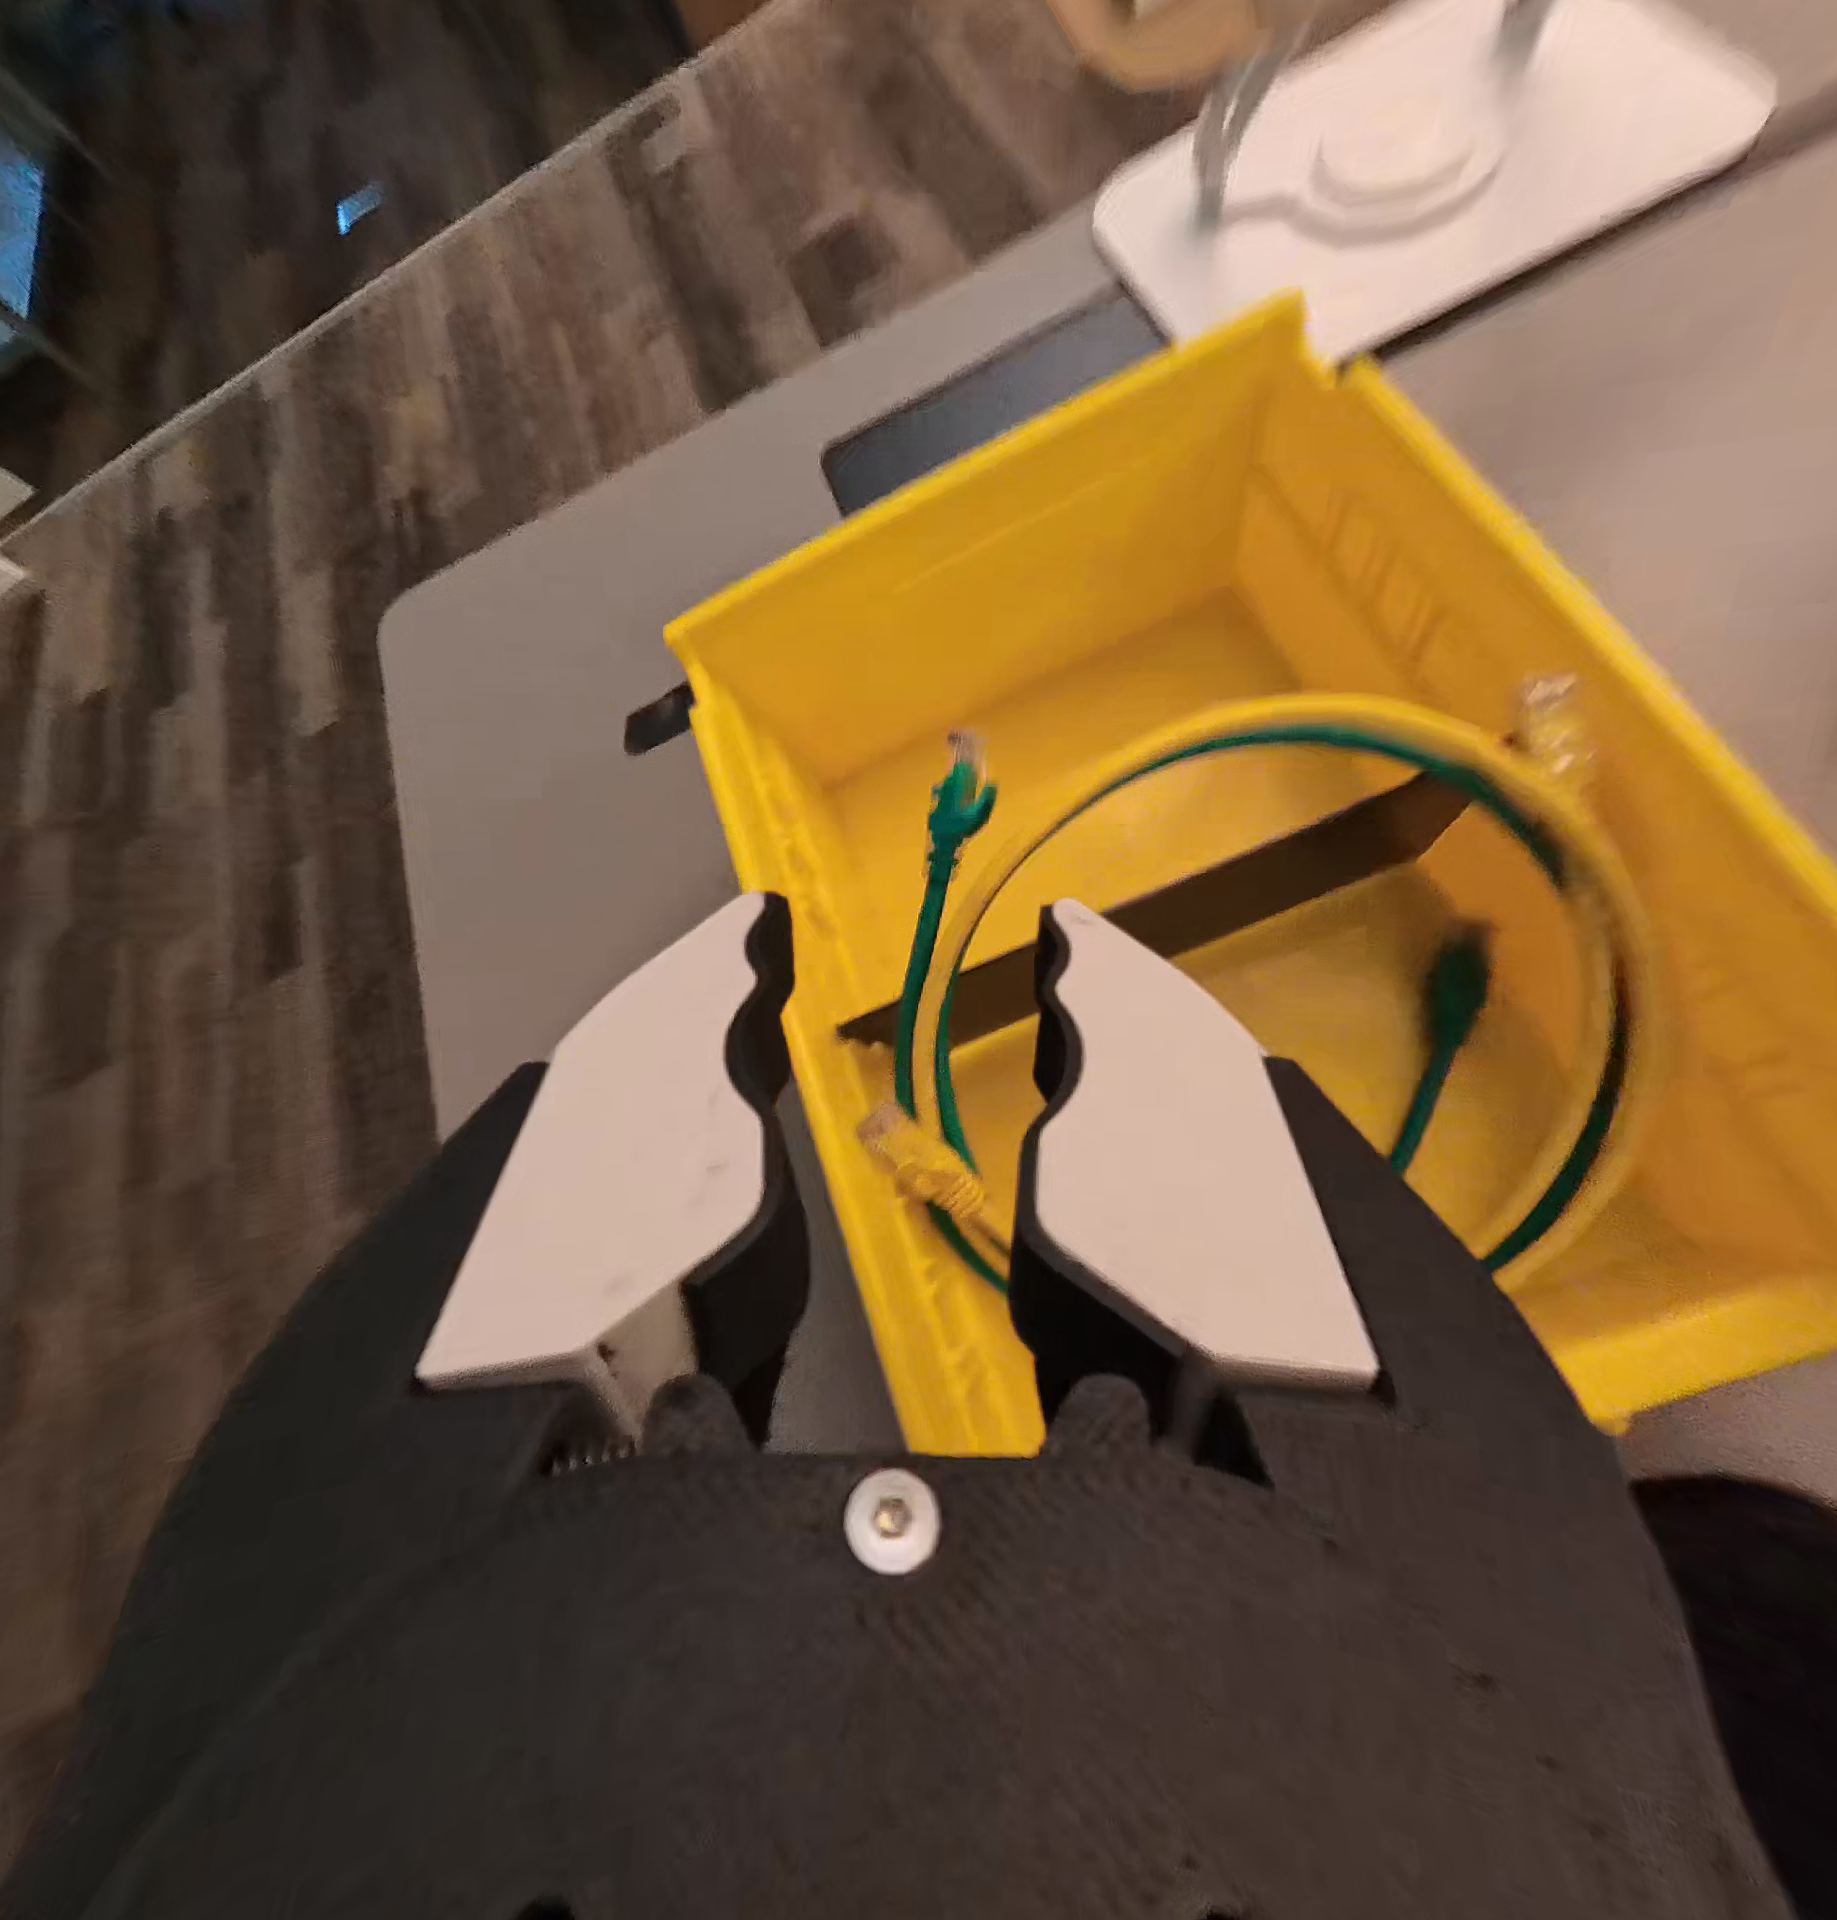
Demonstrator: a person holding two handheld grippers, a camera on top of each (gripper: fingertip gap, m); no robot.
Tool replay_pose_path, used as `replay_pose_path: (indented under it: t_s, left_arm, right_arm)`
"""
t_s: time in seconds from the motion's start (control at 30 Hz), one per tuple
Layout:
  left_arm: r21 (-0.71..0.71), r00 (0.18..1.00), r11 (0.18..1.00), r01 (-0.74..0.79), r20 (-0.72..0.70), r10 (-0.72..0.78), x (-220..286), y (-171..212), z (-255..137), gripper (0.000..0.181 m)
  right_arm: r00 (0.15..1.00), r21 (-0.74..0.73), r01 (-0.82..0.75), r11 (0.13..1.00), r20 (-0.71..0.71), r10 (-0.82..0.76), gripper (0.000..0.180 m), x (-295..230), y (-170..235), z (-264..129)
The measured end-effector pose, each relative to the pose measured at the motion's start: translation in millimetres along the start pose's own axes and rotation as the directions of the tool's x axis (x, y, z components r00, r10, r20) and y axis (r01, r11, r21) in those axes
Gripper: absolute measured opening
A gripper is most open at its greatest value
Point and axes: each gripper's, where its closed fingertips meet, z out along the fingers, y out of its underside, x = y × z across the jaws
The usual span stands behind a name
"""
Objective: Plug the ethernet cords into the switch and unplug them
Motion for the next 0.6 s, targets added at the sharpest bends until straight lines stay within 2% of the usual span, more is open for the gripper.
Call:
replay_pose_path:
  t_s: [0.07,0.13,0.3,0.53,0.6]
  left_arm:
    - [-0.040,0.998,0.997,-0.061,0.026,0.062,-0.3,6.7,8.9,0.048]
    - [-0.055,0.995,0.994,-0.099,-0.005,0.099,7.5,10.4,21.6,0.045]
    - [-0.126,0.992,0.984,-0.124,-0.027,0.121,12.6,25.6,49.8,0.041]
    - [-0.150,0.990,0.979,-0.137,-0.049,0.131,12.8,32.1,52.7,0.006]
    - [-0.148,0.987,0.977,-0.156,-0.045,0.151,12.7,30.8,48.0,0.006]
  right_arm:
    - [1.000,-0.011,-0.006,1.000,0.007,0.006,0.010,0.3,1.2,3.8]
    - [1.000,-0.028,-0.006,1.000,0.008,0.006,0.010,-0.1,3.3,6.7]
    - [1.000,-0.027,0.005,1.000,0.011,-0.005,0.009,-2.5,2.5,6.5]
    - [1.000,-0.019,0.006,1.000,0.002,-0.006,0.009,-0.9,2.6,2.5]
    - [1.000,-0.018,0.007,1.000,0.001,-0.007,0.009,-0.9,2.2,2.2]
